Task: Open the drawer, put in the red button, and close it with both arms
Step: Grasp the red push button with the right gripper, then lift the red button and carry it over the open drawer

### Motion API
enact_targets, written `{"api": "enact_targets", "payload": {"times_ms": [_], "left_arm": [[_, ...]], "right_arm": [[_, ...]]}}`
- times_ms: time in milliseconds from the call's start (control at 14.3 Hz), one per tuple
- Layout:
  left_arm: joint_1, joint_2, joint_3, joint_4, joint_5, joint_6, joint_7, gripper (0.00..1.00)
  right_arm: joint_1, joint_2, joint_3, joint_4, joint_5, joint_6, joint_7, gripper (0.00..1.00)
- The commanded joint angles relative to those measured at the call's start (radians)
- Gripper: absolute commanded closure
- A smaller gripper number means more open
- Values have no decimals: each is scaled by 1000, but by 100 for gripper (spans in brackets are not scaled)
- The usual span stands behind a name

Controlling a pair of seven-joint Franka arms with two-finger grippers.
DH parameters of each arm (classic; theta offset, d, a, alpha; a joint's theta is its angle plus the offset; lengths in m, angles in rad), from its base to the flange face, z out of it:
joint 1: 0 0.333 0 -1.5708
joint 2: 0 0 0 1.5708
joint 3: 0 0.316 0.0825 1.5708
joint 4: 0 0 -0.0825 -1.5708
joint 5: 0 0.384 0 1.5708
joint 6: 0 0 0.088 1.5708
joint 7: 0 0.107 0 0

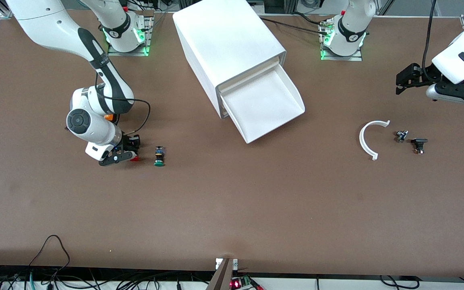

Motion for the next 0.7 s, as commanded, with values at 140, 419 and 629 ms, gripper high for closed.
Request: {"api": "enact_targets", "payload": {"times_ms": [140, 419, 629], "left_arm": [[1, 19, 0, 30, -12, -5, -4, 0], [1, 19, 0, 30, -12, -5, -4, 0], [1, 19, 0, 30, -12, -5, -6, 0]], "right_arm": [[-6, -50, 26, 49, -6, -36, 10, 89], [-6, -105, 26, 222, -9, -218, 2, 89], [-6, -104, 56, 374, -6, -255, -42, 89]]}}
